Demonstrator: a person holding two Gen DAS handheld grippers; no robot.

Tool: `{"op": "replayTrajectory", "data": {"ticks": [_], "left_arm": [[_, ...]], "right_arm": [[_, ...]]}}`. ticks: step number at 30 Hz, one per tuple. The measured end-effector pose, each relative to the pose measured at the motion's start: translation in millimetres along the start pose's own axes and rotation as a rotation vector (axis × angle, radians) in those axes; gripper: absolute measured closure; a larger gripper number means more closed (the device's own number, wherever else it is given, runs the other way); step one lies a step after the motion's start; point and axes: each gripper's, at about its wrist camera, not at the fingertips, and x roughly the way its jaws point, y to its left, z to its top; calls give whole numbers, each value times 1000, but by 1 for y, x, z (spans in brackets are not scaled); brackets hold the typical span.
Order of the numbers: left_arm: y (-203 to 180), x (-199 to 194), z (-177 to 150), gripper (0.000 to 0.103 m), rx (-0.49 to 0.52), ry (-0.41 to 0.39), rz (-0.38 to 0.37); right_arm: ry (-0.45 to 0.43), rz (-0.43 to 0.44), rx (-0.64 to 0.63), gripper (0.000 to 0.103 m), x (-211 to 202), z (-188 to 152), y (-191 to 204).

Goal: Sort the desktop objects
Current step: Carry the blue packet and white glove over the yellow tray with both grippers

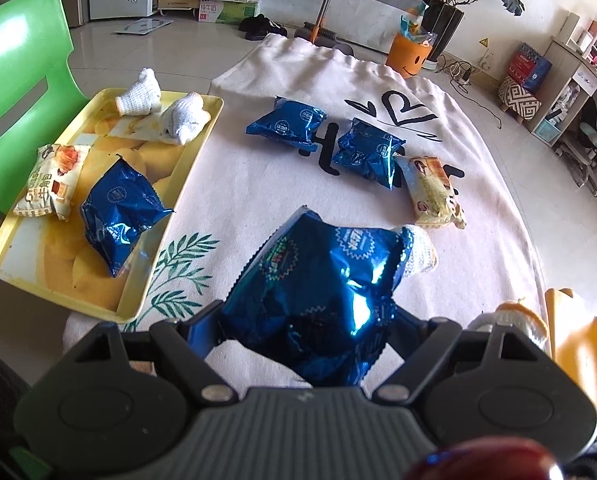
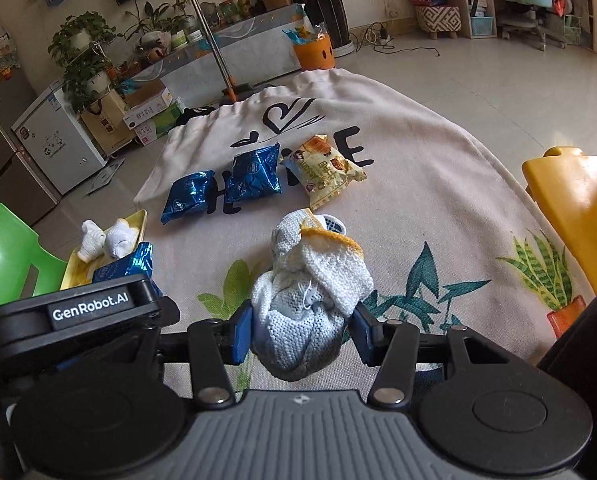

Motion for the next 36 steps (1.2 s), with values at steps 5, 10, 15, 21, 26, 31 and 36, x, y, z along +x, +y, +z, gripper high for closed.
{"op": "replayTrajectory", "data": {"ticks": [5,10,15,21,26,31,36], "left_arm": [[2,-4,4,20,-22,-10,1],[8,-10,13,20,-59,-31,4],[20,-19,30,20,-98,-72,14],[39,-25,54,20,-153,-112,31],[60,-24,74,20,-202,-125,62],[87,-23,91,20,-258,-135,92],[120,-20,115,20,-328,-138,127]], "right_arm": [[-11,-2,-16,52,-2,-2,5],[-17,10,-31,52,-2,-3,16],[-19,45,-52,52,-2,-5,33],[-4,113,-71,52,0,-3,55],[17,190,-89,52,4,5,71],[34,247,-103,52,11,19,80],[73,334,-98,52,28,39,93]]}}
